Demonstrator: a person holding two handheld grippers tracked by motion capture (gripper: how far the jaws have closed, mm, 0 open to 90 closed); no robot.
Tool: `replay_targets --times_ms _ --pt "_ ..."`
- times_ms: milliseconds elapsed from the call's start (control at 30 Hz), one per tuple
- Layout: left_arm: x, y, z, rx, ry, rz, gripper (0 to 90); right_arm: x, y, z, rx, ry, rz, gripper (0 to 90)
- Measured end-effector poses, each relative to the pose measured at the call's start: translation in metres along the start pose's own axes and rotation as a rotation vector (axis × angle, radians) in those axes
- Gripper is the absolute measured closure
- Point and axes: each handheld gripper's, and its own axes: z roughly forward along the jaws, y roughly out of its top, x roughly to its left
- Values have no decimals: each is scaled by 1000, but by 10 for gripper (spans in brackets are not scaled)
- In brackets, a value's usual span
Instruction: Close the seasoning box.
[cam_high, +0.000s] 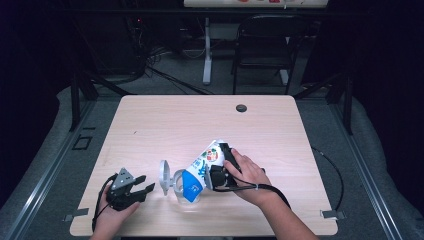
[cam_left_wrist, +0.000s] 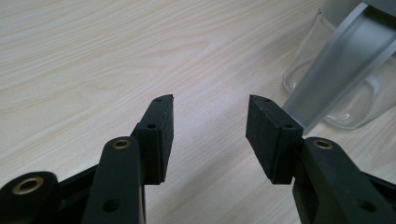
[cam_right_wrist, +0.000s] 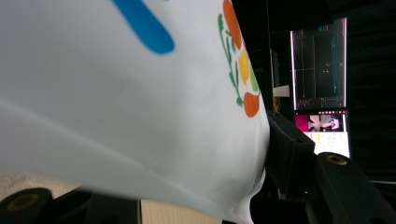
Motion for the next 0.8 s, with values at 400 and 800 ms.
replay_targets --times_ms 400,800 --pt "0 0 0 2 0 1 522 -2 2 -1 3 -2 -19 469" --pt "1 0 0 1 0 -1 522 -4 3 -1 3 1 -35 470"
